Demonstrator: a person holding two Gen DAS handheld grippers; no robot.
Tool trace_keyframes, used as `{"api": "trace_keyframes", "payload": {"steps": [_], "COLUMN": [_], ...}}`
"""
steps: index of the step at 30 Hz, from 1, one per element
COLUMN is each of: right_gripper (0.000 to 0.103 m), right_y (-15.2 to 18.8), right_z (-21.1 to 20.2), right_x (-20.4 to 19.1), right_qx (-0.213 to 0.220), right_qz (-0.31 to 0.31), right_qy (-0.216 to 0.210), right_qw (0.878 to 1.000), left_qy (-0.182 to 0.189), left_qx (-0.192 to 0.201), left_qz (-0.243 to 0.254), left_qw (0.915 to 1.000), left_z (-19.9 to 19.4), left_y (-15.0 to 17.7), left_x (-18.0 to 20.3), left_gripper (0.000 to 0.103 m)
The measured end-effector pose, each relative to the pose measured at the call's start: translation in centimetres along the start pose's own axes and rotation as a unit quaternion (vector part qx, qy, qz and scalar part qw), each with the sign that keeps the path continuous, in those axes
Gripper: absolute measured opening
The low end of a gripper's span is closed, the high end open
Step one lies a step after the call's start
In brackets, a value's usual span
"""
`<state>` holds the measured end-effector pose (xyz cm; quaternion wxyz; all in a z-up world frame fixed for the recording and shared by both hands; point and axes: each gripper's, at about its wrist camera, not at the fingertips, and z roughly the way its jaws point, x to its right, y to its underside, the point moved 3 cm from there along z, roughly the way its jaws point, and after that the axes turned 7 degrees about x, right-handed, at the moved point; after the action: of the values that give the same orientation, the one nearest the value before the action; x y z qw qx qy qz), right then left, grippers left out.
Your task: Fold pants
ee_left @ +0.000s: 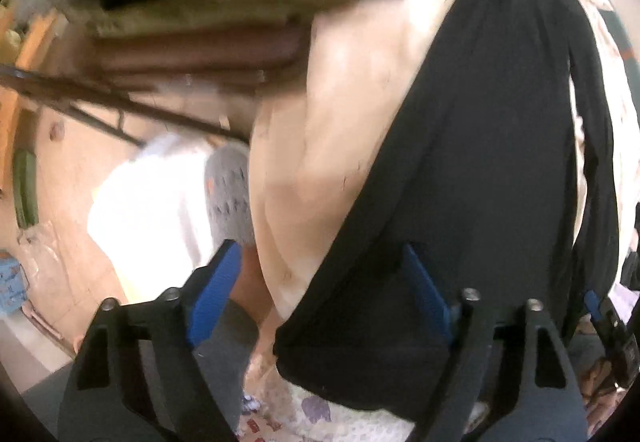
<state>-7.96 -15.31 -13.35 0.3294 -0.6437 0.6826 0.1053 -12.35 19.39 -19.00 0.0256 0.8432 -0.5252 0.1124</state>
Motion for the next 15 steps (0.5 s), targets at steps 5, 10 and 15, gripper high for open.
{"api": "trace_keyframes", "payload": {"steps": [5,10,15], "right_gripper": [0.059,0.059,0.048], "right_y": [0.2,0.9,2.3], "right_z": [0.7,0.7,1.3], "right_x": [0.0,0.4,0.0], "right_qx": [-0.014,-0.038,-0.067], "right_qz": [-0.011,-0.023,-0.055], "right_qy": [0.007,0.015,0.010], "right_qw": [1.000,0.999,0.996], "left_qy": [0.041,0.036,0.038], "left_qx": [-0.051,-0.049,-0.007], "left_qz": [0.026,0.097,0.140], "left_qw": [0.9975,0.9934,0.9894], "left_z": [1.6,-0.2,-2.8], "left_y": [2.0,4.0,4.6], "left_x": [1.6,3.8,5.7], "left_gripper": [0.041,0.006,0.004]}}
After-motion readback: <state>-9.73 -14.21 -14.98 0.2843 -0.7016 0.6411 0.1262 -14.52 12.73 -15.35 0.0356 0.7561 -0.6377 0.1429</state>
